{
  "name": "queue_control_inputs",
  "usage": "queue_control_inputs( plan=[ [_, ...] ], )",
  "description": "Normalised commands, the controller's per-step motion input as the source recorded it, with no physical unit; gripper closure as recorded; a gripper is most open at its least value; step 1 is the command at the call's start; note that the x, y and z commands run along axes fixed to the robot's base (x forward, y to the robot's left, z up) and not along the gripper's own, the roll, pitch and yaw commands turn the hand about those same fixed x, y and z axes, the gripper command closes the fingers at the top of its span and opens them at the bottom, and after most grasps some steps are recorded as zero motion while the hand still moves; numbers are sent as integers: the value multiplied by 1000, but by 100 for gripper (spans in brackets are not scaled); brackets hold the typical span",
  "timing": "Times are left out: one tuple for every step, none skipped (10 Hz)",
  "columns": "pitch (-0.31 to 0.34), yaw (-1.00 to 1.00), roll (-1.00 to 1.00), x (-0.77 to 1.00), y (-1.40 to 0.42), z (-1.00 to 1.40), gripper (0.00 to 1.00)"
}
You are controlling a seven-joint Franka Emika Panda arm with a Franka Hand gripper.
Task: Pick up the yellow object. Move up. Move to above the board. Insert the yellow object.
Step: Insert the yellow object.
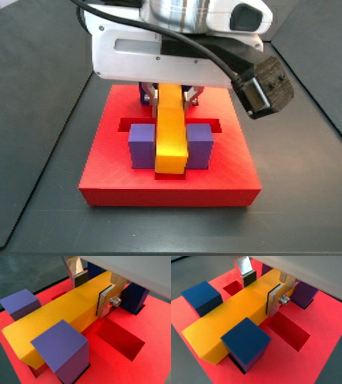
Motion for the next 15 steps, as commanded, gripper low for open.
queue_control_inputs(
  plan=[
    [-26, -94, 0, -49, -11, -229, 100],
    [-1, -20, 0, 0, 0, -317, 100],
    [-6, 0, 3, 0, 0, -363, 100],
    [-27, 0, 0, 0, 0, -394, 100],
    [-41, 0, 0, 0, 0, -389, 100],
    [-30, -26, 0, 20, -137, -103, 100],
    [0, -71, 24, 180, -174, -143, 100],
    [0, -149, 54, 97, 0, -311, 100],
    [0, -194, 64, 74, 0, -343, 100],
    [0, -237, 57, 103, 46, -334, 100],
    [0, -229, 47, 80, 51, -289, 100],
    [0, -157, 10, 0, 111, -183, 100],
    [7, 0, 0, 0, 371, -40, 100],
    [0, 0, 0, 0, 294, -91, 100],
    [19, -14, 51, 0, 43, -166, 100]
  ],
)
